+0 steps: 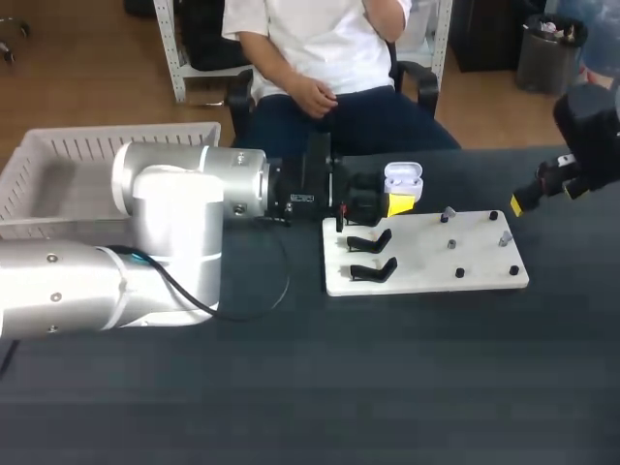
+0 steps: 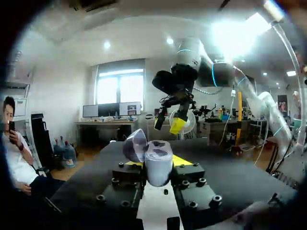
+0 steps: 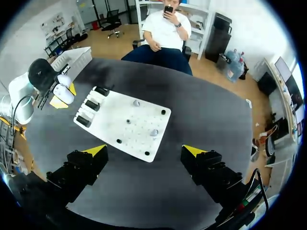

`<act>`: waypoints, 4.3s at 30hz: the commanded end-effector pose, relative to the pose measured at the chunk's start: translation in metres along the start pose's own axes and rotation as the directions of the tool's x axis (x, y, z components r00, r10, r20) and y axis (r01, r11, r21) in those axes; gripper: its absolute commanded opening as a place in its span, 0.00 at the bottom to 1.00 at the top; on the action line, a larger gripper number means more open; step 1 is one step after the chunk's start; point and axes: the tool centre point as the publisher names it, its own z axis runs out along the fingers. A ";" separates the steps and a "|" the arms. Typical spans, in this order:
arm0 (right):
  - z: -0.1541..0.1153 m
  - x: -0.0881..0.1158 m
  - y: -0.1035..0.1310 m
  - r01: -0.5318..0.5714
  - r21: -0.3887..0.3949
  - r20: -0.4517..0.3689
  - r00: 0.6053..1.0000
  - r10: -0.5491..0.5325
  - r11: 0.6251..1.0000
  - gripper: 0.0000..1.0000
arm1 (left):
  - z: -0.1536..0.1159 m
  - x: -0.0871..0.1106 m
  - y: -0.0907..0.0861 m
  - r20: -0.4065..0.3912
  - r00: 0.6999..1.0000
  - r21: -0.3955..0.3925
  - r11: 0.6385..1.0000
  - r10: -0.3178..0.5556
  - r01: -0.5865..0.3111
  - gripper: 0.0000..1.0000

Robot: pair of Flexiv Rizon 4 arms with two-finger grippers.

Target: Pick up each earbud case from the left stands, insert the matching earbuds, close the lid, and place the case in the box.

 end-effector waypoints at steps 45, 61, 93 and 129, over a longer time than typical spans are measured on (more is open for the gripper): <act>0.090 0.022 -0.001 0.132 0.244 -0.176 0.980 -0.090 0.961 1.00 | 0.000 0.000 -0.001 0.003 1.000 -0.005 1.000 0.002 -0.002 0.00; 0.119 0.020 -0.013 0.176 0.209 -0.243 0.962 -0.123 0.962 0.94 | 0.000 0.000 -0.001 0.003 1.000 -0.005 1.000 0.002 -0.002 0.00; 0.126 0.014 -0.023 0.176 0.211 -0.281 0.953 -0.113 0.962 0.33 | 0.000 0.000 -0.001 0.003 1.000 -0.005 1.000 0.002 -0.002 0.00; 0.136 0.009 -0.026 0.184 0.207 -0.299 0.947 -0.117 0.961 0.00 | 0.000 0.000 -0.001 0.003 1.000 -0.005 1.000 0.002 -0.002 0.00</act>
